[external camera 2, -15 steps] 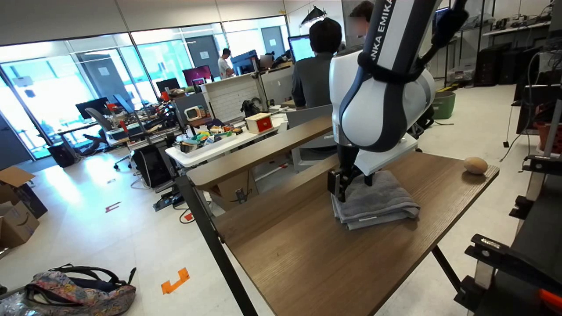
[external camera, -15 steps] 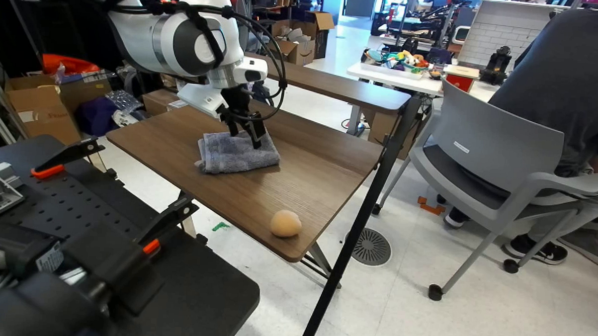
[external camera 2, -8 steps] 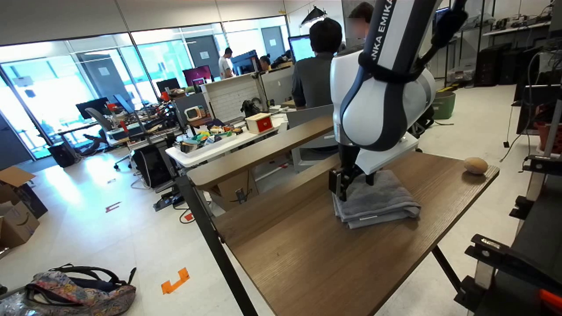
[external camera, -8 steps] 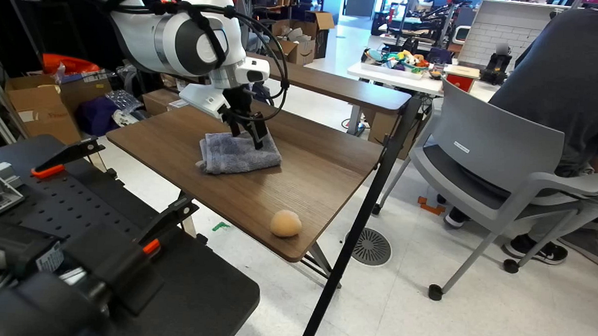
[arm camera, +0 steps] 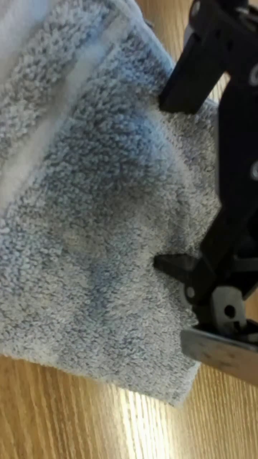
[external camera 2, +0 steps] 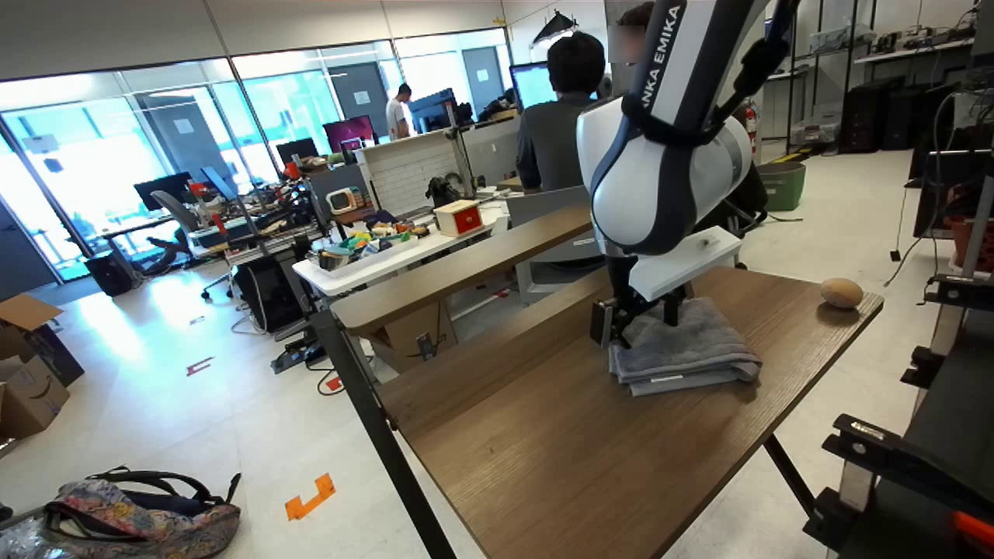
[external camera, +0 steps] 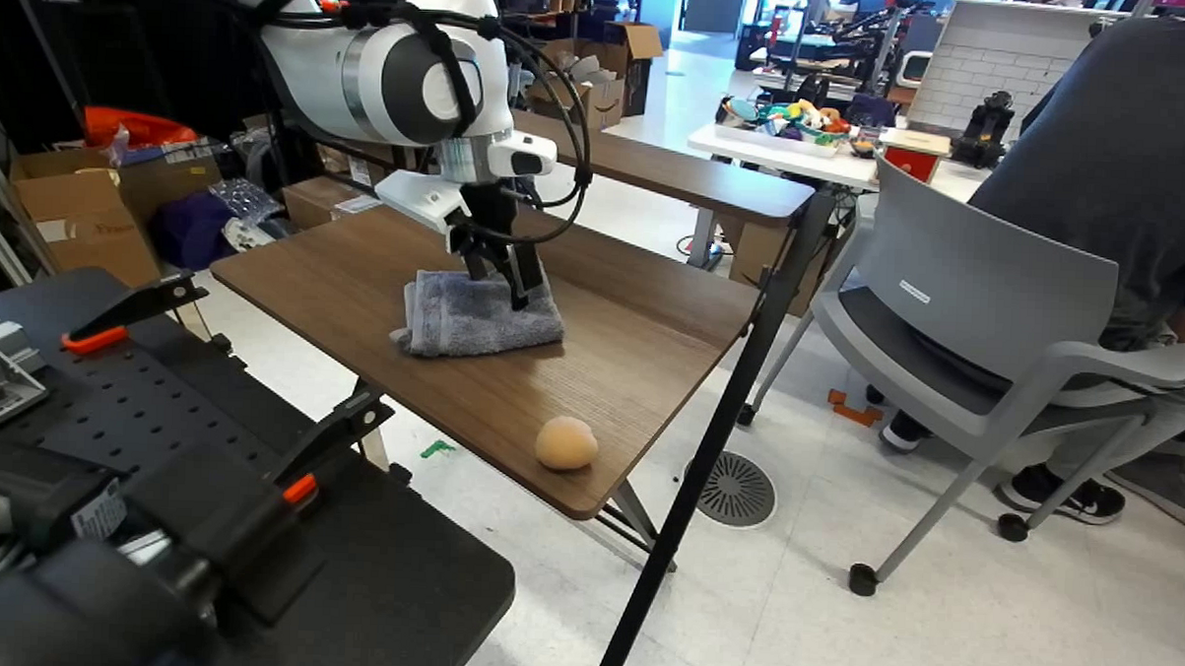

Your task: Wipe the table with the towel then move the plush toy

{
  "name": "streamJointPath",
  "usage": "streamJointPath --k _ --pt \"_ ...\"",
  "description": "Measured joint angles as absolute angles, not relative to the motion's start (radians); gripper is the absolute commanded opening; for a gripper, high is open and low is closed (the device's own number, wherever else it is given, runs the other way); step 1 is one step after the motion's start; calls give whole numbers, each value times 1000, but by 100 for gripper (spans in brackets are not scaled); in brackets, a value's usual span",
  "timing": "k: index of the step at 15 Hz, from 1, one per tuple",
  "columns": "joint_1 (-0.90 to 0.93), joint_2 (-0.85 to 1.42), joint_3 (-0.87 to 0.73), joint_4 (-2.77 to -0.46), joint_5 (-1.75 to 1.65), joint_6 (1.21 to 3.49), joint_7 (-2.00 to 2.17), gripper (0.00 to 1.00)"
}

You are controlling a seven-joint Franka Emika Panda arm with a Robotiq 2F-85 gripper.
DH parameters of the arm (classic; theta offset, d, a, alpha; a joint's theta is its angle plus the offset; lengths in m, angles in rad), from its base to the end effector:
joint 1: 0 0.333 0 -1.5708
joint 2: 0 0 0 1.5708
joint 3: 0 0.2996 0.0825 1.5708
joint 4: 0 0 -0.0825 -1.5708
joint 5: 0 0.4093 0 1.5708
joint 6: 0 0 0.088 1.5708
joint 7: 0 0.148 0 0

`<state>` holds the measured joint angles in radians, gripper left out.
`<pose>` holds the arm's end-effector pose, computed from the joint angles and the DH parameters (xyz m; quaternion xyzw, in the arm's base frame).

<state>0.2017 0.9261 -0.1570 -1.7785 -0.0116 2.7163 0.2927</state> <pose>0.6302 0.0219 -0.0292 0.9941 -0.0868 0.0212 0.0621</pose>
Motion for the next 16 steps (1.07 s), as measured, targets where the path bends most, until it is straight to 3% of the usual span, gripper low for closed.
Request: streamJointPath --k 9,16 --pt "116 1007 -154 -1660 73 2674 442 100" --pt "5 1121 -183 -1507 197 2831 552 100"
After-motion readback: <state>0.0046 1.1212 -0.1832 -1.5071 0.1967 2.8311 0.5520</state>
